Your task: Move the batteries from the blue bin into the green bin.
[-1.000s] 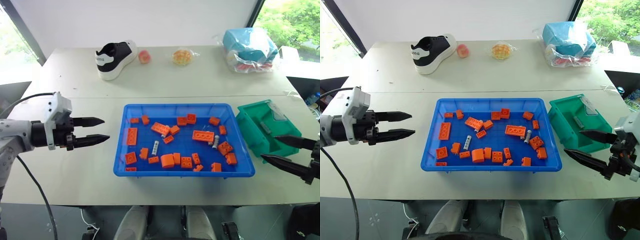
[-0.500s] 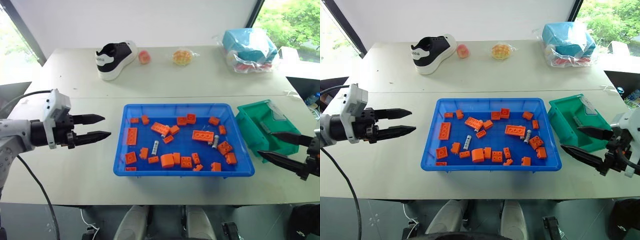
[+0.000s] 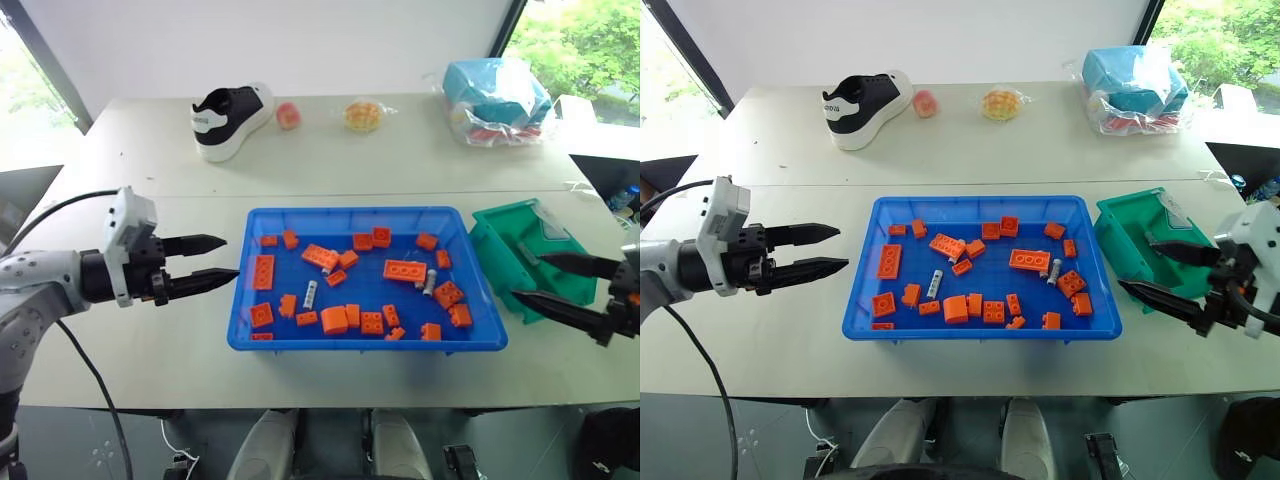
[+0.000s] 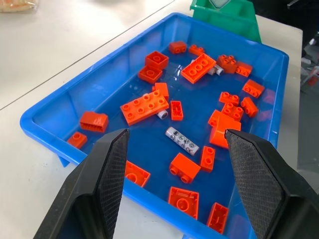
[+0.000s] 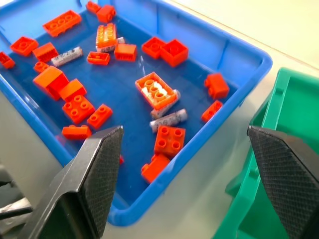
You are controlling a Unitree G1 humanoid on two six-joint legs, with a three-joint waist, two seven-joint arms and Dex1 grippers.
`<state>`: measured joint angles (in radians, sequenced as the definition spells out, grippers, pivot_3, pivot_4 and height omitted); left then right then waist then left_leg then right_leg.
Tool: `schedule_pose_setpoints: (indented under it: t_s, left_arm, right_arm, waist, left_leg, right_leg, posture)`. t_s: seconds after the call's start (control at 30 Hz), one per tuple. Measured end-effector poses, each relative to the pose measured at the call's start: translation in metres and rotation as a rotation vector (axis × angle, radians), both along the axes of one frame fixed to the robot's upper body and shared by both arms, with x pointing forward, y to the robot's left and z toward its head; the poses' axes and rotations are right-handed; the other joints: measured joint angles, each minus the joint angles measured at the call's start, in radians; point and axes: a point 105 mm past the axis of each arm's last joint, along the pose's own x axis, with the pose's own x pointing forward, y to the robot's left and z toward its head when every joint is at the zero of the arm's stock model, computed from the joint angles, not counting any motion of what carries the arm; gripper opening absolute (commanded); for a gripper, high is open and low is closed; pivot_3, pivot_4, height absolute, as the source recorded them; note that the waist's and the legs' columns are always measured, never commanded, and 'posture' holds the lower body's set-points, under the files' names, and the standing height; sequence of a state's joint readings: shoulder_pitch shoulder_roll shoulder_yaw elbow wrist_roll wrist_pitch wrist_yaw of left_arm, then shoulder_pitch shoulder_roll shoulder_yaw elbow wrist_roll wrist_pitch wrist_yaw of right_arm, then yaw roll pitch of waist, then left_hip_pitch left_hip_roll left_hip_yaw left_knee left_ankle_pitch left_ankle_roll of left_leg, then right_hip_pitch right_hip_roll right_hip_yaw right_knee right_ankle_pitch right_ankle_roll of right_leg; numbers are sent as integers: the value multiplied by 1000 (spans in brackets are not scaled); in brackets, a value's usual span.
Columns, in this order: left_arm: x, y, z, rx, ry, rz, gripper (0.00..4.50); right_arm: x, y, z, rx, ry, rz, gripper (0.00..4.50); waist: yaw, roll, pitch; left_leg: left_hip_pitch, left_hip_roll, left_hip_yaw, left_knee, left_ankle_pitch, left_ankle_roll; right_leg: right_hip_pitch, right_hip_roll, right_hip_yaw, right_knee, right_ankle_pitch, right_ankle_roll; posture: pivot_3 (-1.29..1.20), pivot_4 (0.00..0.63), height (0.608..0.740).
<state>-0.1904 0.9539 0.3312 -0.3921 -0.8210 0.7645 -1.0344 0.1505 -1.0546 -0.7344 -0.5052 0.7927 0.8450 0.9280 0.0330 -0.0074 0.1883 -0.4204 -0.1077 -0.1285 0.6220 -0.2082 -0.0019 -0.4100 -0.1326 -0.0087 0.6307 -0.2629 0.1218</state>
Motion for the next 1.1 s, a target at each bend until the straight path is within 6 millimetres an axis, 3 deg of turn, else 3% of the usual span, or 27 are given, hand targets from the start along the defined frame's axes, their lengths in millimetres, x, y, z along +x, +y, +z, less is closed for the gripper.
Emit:
schedule_pose_setpoints:
  t_s: [0.13, 0.27, 0.33, 0.47, 0.67, 0.93, 1.1]
  left_arm:
    - [-1, 3, 1, 15, 13, -5, 3161]
    - [-2, 2, 4, 18, 14, -26, 3161]
    - [-5, 0, 5, 23, 12, -42, 3161]
    - [-7, 0, 5, 31, 21, -49, 3161]
    - [-18, 2, -1, 64, 70, -81, 3161]
    - [-33, 2, 1, 61, 60, -46, 3161]
    - [-44, 4, 2, 46, 62, -2, 3161]
  right_arm:
    - [25, 35, 6, -10, -43, 81, 4293]
    - [47, 98, -1, 23, -52, 235, 4293]
    - [47, 128, -16, 16, 7, 326, 4293]
    - [43, 166, -28, -38, 56, 518, 4293]
    - [63, 197, -28, -176, 49, 788, 4293]
    - [93, 220, -72, -407, 85, 1083, 4293]
    - [111, 241, -80, -472, 12, 1132, 4293]
  waist:
    - [-9, 0, 0]
    - [-28, -1, 1]
    - [-28, -1, 1]
    - [-25, -1, 1]
    - [-45, -1, 1]
    - [-58, -1, 1]
    - [-71, -1, 1]
  left_leg:
    - [0, 1, 0, 0, 0, 0]
    - [-1, 1, 0, -1, 0, 0]
    - [-5, 1, 0, -1, 0, 0]
    - [-7, -2, 1, 0, 1, 0]
    - [-5, -1, 4, 1, 1, -1]
    - [-5, 4, 4, -2, 3, -6]
    - [-5, 9, 4, -6, 7, -13]
  right_leg:
    - [-1, 0, 0, 0, 1, -1]
    - [-2, 0, 0, 0, 1, -1]
    - [-6, 0, 0, 0, 1, -1]
    - [-9, 0, 0, 1, 4, 3]
    - [-8, 3, 1, 1, 7, 6]
    - [-13, 9, 4, 4, 12, 2]
    - [-15, 14, 5, 4, 15, -2]
  posture:
    - [0, 150, 730]
    - [0, 150, 730]
    - [0, 150, 730]
    - [0, 150, 730]
    - [0, 150, 730]
    - [0, 150, 730]
    - [0, 150, 730]
